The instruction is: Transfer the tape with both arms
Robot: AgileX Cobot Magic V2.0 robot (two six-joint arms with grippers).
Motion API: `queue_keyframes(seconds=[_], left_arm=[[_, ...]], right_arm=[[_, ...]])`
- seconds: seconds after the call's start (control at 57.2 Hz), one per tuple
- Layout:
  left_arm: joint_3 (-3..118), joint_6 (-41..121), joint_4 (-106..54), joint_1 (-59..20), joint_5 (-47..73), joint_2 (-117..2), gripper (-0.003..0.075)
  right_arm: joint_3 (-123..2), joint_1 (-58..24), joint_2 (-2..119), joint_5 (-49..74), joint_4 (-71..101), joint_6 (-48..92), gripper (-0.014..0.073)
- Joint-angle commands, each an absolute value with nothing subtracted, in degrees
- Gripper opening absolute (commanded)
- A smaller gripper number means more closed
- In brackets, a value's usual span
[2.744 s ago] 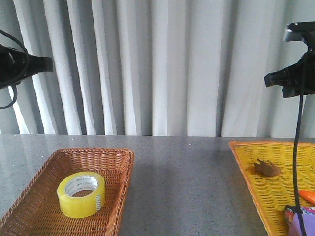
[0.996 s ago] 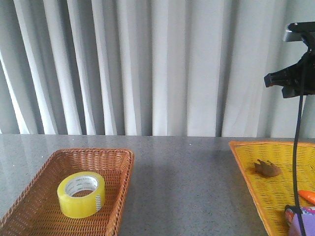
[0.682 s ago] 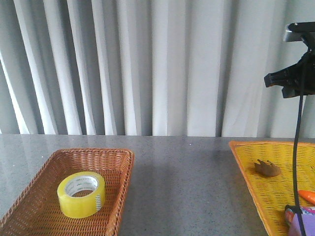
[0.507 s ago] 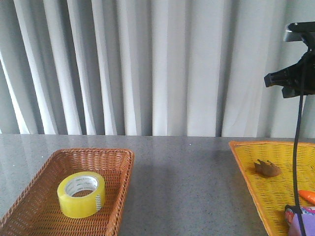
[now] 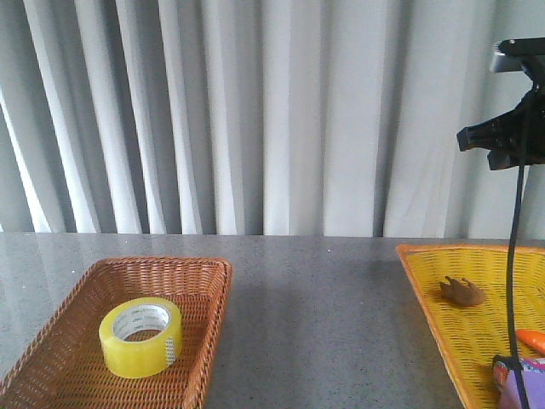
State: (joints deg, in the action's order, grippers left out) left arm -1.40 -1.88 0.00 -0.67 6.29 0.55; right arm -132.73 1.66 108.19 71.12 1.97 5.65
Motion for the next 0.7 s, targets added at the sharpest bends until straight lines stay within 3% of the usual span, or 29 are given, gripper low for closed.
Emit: queue_keyframes(seconds=[0.0,0.385,0.507,0.682], left_arm=[[-0.95,-2.32,0.0,-0.48,2.53,1.53,-0.0006],[-0.95,-2.32,0.0,-0.48,2.53,1.53,-0.0006],[-0.95,-2.32,0.0,-0.48,2.53,1.53,-0.0006],[-0.95,-2.32,0.0,-0.48,2.53,1.53,-0.0006]], right_arm=[[-134.1,1.93,105.51,67.93,1.98,5.94,-0.0008],[-132.21,1.93,96.23,65.2,4.52,6.78,-0.0008],[-118.59,1.93,89.07,60.32,2.85,6.07,-0.0008],[-87.52,1.93,70.9,39.35,3.54,4.44,-0.0008]])
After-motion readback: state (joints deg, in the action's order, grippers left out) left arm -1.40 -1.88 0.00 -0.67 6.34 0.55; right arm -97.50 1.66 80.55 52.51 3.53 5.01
